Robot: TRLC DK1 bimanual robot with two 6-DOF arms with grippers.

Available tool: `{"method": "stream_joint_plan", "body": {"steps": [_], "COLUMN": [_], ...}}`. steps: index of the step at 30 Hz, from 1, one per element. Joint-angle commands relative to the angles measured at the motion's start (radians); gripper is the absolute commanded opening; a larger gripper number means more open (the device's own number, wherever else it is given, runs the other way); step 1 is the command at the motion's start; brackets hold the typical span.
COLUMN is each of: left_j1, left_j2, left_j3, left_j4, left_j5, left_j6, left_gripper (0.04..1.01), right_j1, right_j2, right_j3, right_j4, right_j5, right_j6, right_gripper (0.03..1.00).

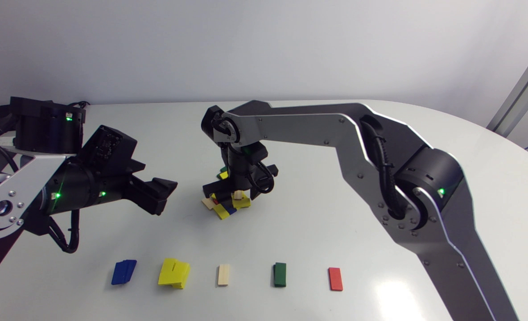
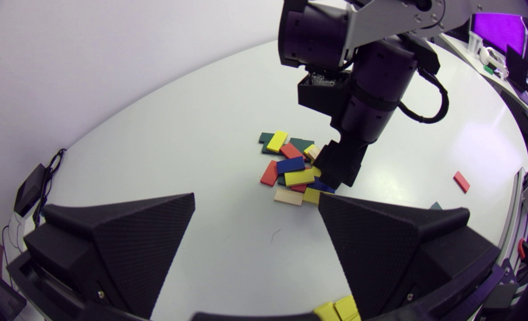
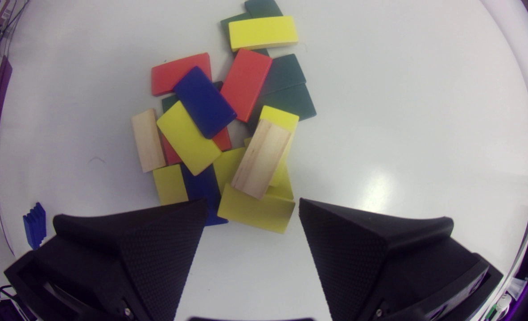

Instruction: Take domino bricks one by one from the mixed stack on the table and place each onto the existing stack of the same color.

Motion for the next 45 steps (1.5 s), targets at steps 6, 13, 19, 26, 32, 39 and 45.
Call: {"method": "stream_joint_plan", "body": {"steps": [6, 13, 19, 26, 32, 39, 45], "left_j1": [-0.002, -0.004, -0.004, -0.004, -0.005, -0.005, 0.004], "left_j2": [0.014, 0.018, 0.02, 0.026, 0.032, 0.032, 0.029], "left_j3": [-0.016, -0.012, -0.012, -0.01, -0.008, -0.01, -0.016], "left_j4": [0.021, 0.022, 0.024, 0.024, 0.03, 0.03, 0.03], "left_j5": [0.01, 0.01, 0.01, 0.01, 0.01, 0.01, 0.01], "left_j6": [-0.02, -0.022, -0.022, -0.02, -0.02, -0.019, -0.013], "left_gripper": [0.987, 0.987, 0.987, 0.987, 0.987, 0.987, 0.987], "right_j1": [-0.012, -0.012, -0.008, -0.005, -0.002, 0.011, 0.032], "right_j2": [0.038, 0.035, 0.027, -0.001, -0.061, -0.163, -0.199], "right_j3": [-0.012, -0.018, -0.019, -0.036, -0.079, -0.122, -0.179], "right_j4": [-0.016, -0.016, -0.014, -0.007, 0.025, 0.045, 0.062], "right_j5": [-0.009, -0.009, -0.007, 0.01, 0.034, 0.048, 0.008], "right_j6": [0.035, 0.036, 0.036, 0.036, 0.032, 0.012, -0.04], "right_gripper": [0.713, 0.646, 0.472, 0.411, 0.402, 0.402, 0.402]}}
